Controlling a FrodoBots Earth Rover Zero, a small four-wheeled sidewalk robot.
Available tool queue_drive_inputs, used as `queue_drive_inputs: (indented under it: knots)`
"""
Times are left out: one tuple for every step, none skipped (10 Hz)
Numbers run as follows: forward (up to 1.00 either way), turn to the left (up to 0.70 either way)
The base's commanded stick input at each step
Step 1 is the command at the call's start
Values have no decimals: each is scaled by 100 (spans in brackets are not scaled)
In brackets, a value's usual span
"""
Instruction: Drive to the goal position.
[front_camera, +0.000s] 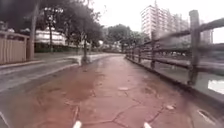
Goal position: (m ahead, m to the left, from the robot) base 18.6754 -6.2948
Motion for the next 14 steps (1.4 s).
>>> queue_drive_inputs:
  knots:
    - [50, 0]
    - [50, 0]
    - [50, 0]
    - [50, 0]
    - [50, 0]
    - [50, 0]
    - [50, 0]
    - [50, 0]
    - [50, 0]
    - [50, 0]
    - [50, 0]
    - [50, 0]
    - [50, 46]
    - [50, 50]
